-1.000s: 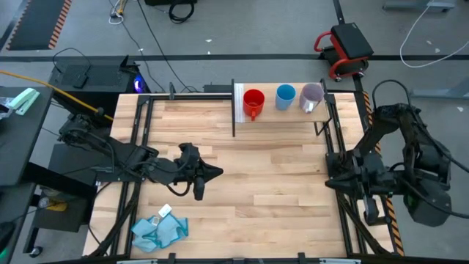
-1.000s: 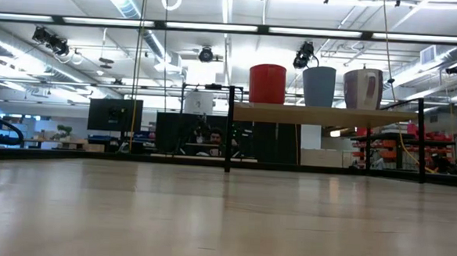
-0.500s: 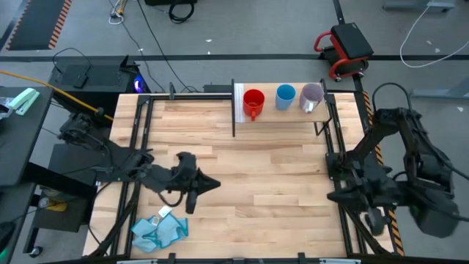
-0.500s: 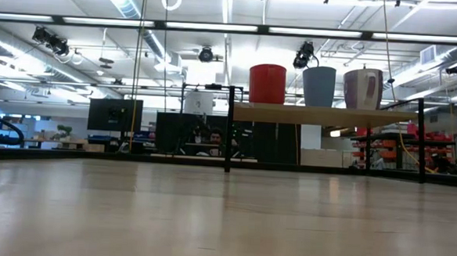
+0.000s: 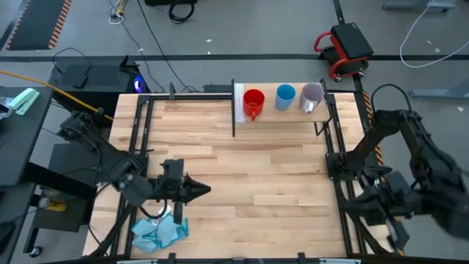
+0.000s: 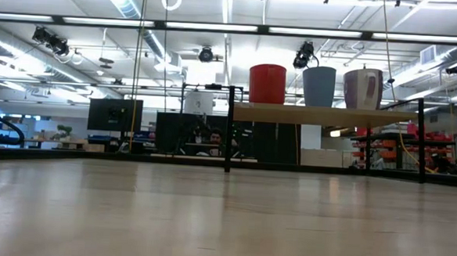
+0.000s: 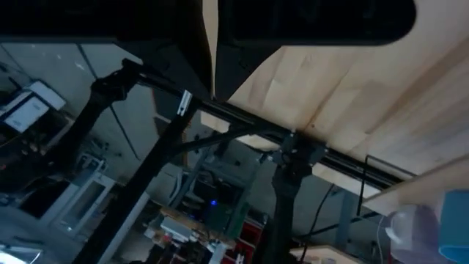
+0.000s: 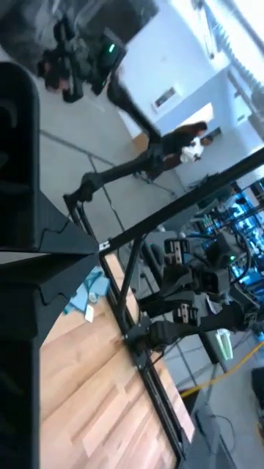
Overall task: Stack small to large cups/mugs on shelf
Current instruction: Return to Home Position
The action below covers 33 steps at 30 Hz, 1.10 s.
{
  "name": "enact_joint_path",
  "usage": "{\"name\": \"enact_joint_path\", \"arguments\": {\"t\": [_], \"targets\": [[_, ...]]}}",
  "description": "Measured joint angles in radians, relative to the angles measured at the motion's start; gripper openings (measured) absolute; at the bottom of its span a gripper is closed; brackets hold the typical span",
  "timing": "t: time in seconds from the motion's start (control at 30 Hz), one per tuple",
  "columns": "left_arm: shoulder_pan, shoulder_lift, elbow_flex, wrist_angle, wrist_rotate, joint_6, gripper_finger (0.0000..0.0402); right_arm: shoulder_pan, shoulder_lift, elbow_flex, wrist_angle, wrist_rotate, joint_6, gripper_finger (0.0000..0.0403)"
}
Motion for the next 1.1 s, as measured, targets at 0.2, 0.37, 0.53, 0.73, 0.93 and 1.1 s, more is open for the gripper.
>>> {"name": "enact_joint_path", "arguments": {"t": [0.2,0.37,0.53,0.73,0.93,1.1], "targets": [[0.037,-0.02,-0.002,0.099,0.089,0.113,0.0031,-0.008,-0.076,-0.002,0.185,-0.131,-0.298,0.0011],[0.088,-0.102,0.0,0.158,0.169,0.225,0.0036,-0.023,-0.192,0.003,0.448,-0.326,-0.737,0.0011],[0.103,-0.173,-0.002,0.075,0.174,0.229,0.0031,-0.022,-0.3,0.0,0.301,-0.353,-0.734,0.0011],[0.107,-0.247,-0.131,0.081,0.148,0.161,0.0025,-0.022,-0.395,-0.045,0.23,-0.343,-0.685,0.0011],[0.138,-0.339,-0.382,0.322,0.147,0.083,0.0032,-0.023,-0.526,-0.338,0.505,-0.332,-0.713,0.0011],[0.142,-0.385,-0.51,0.526,0.214,0.135,0.0036,-0.023,-0.607,-0.693,1.02,-0.45,-0.9,0.0011]]}}
